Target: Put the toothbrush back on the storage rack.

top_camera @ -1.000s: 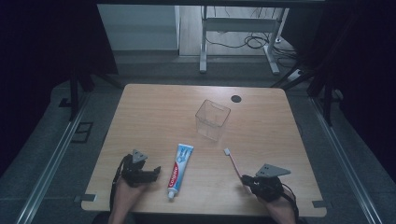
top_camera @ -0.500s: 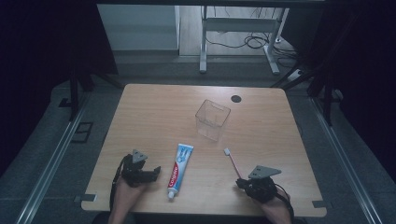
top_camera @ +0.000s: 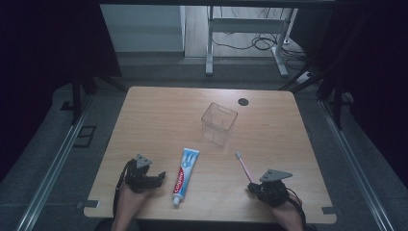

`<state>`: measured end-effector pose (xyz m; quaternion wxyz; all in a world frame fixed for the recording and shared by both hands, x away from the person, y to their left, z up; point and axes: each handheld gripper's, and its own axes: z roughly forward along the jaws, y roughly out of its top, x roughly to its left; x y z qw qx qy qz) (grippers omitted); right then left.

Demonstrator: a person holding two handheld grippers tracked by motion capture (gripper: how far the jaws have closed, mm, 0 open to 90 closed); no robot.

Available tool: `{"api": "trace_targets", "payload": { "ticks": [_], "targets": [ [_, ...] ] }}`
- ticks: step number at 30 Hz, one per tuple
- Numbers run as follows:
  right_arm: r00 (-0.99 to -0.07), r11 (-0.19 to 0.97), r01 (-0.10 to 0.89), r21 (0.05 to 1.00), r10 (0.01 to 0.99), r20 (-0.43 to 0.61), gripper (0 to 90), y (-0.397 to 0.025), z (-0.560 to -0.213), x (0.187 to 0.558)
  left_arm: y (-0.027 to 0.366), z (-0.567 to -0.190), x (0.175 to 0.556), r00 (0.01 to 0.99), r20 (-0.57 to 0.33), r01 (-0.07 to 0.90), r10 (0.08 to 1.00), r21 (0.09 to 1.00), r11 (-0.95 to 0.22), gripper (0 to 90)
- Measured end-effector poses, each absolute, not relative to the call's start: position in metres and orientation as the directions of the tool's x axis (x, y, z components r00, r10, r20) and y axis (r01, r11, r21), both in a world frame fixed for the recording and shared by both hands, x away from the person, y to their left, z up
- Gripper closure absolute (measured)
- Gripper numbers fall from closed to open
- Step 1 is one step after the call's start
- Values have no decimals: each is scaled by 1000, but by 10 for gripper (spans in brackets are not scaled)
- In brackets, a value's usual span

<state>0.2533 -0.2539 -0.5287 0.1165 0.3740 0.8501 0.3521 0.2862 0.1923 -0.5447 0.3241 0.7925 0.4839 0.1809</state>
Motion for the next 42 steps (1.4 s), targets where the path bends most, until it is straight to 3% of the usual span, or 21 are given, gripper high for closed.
{"api": "trace_targets", "payload": {
  "ticks": [29,42],
  "targets": [
    [-631,404,589,700,771,86,822,-285,-525,262,191,-545,287,470,-26,649,882,688,-325,137],
    [-645,428,592,683,760,83,738,-285,-516,261,191,-545,287,470,-27,649,882,688,-325,137]
  ]
}}
